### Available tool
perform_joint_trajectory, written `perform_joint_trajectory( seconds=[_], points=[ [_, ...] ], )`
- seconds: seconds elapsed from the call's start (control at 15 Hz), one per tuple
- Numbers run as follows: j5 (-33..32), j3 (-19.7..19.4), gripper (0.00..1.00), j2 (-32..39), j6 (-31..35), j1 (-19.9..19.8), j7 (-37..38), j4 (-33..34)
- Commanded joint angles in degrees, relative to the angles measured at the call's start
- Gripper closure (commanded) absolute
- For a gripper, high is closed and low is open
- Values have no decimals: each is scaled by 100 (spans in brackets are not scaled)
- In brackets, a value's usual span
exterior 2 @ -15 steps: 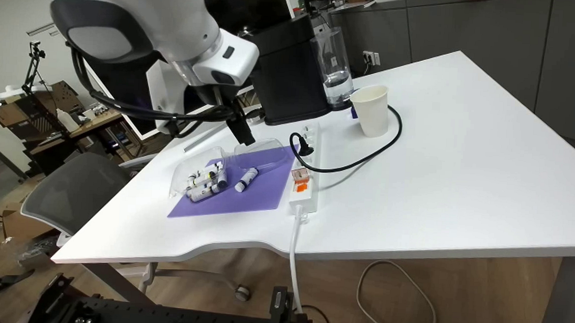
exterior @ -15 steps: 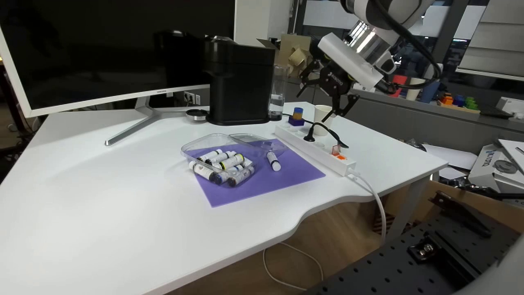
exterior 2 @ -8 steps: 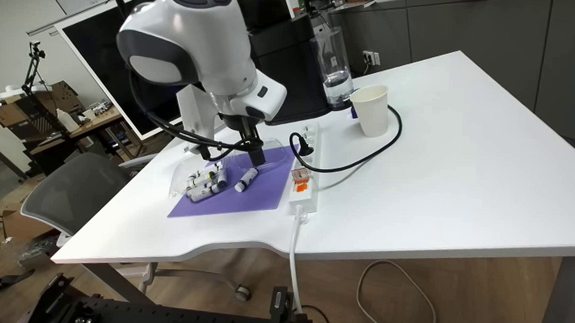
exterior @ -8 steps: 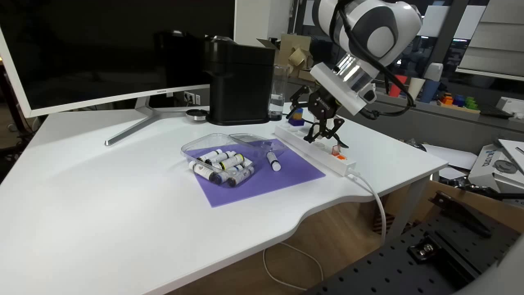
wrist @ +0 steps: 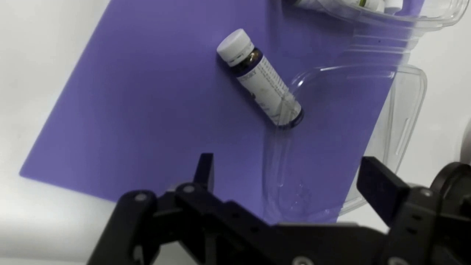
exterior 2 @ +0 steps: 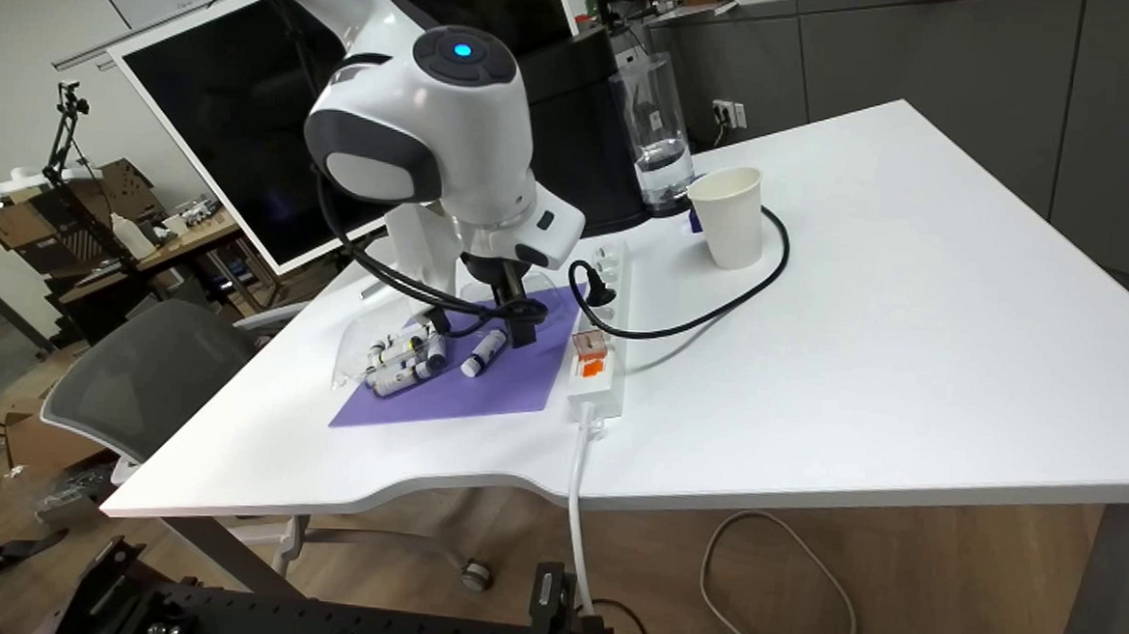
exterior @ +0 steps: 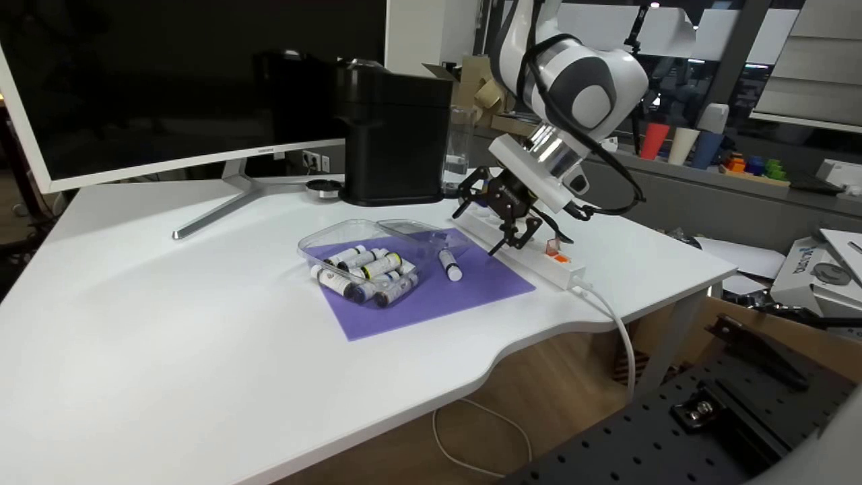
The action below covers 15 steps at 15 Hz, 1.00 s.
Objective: Close the lid on the clear container
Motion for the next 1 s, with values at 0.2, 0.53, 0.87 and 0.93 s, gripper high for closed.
perform_joint_trajectory(
  seconds=[0.2,0.53,0.87,0.93],
  points=[
    [31,225,0,391,-68,-217,-128,535],
    [63,336,0,539,-127,-282,-405,740],
    [66,398,0,636,-326,-338,-634,860],
    [75,410,0,646,-372,-348,-684,877]
  ],
)
